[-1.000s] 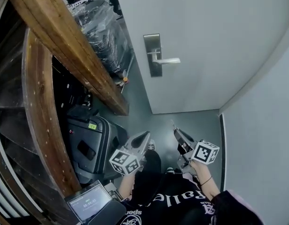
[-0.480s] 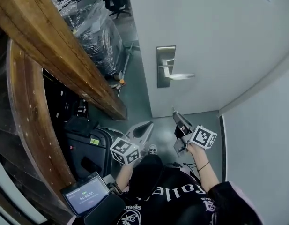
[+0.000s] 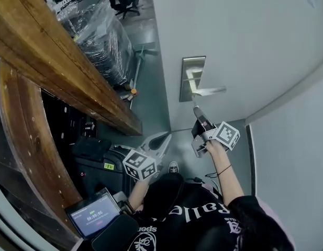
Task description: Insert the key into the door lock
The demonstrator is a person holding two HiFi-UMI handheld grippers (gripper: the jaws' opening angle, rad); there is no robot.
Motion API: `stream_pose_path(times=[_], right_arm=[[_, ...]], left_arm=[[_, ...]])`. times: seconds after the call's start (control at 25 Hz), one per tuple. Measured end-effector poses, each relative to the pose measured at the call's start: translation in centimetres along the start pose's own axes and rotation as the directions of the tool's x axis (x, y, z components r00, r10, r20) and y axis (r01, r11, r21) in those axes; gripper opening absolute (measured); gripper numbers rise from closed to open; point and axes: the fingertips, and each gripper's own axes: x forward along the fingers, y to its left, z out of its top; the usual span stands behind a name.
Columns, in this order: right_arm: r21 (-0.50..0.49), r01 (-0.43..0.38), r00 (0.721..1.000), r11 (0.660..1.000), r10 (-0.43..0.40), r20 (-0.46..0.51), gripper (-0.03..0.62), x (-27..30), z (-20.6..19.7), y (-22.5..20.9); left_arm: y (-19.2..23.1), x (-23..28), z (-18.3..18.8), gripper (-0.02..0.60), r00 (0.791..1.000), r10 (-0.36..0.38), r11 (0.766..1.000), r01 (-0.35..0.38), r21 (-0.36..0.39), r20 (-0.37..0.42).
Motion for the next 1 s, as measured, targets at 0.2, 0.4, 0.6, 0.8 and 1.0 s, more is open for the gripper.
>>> stream_pose_path(times=[0.2, 0.4, 0.6, 0.8, 1.0], right_arm=[[0.043, -0.004, 1.0, 0.999, 0.003, 0.017, 0.037, 1.1, 0.5, -0.2], [0.054, -0.002, 1.0, 0.999, 0.001, 0.01, 0.037, 1.7, 0.2, -0.2], [0.079, -0.035, 0.999, 0.996, 0.033, 0.024, 0.037, 1.6, 0.4, 0.4], [0.097, -0.058, 0.998, 0.994, 0.056, 0.028, 0.037, 2.1, 0.4, 0.9], [0.129, -0.043, 0.999, 0.991, 0.039, 0.032, 0.037, 1.9, 0.2, 0.1]], left_arm=[[0.0, 0.0, -0.3, 0.005, 1.0, -0.008, 1.0, 0.007, -0.015, -0.007], [1.2, -0.8, -0.6, 0.005, 1.0, 0.021, 0.999, -0.021, -0.031, -0.006], [1.8, -1.3, -0.7, 0.005, 0.999, 0.042, 0.998, -0.042, -0.041, 0.005], [2.3, -1.4, -0.5, 0.005, 0.998, 0.053, 0.997, -0.053, -0.051, 0.012], [2.3, -0.9, -0.4, 0.005, 0.999, 0.042, 0.998, -0.041, -0.053, 0.012]])
